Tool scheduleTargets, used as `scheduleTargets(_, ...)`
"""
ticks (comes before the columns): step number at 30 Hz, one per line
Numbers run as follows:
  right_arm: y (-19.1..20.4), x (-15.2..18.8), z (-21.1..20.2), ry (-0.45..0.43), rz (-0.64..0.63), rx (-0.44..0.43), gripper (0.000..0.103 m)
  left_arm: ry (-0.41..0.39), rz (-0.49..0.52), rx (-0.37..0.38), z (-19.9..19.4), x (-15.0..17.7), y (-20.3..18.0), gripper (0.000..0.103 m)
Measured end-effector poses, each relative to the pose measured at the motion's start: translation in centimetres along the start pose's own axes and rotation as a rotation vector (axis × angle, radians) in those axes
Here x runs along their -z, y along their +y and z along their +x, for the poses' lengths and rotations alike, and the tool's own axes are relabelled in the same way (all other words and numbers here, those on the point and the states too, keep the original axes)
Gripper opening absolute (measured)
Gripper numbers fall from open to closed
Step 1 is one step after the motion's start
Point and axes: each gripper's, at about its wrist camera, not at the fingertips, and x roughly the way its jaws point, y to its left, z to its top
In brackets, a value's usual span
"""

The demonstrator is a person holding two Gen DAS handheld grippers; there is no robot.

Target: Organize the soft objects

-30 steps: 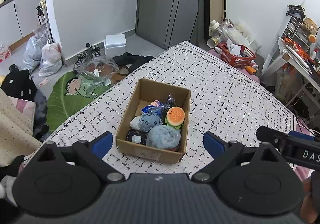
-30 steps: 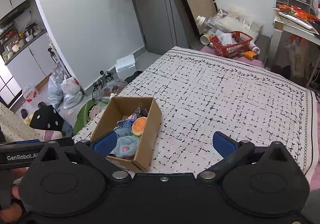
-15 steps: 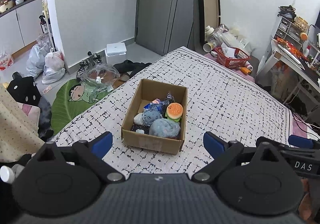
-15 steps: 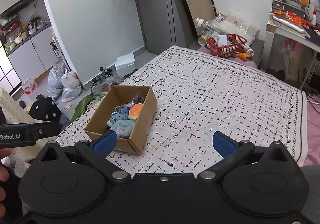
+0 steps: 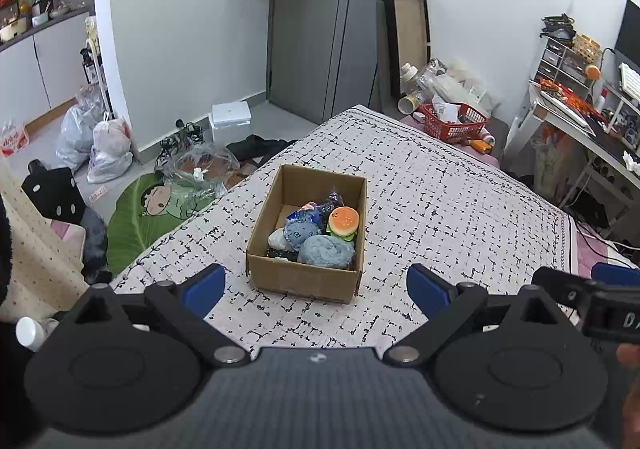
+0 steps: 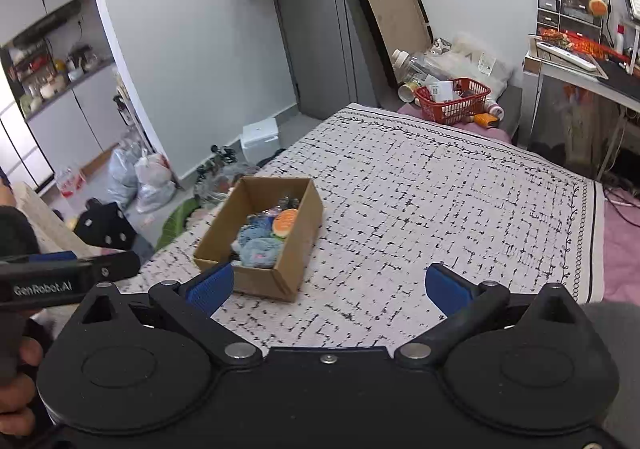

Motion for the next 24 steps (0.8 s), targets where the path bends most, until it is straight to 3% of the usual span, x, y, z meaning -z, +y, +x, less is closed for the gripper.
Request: scheduleTargets(24,0.3,0.9,-2.5,-0.033,-0.059,0.057,0.103,-0.024,0.053,0.014,-2.1,1.2,-0.8,0.097)
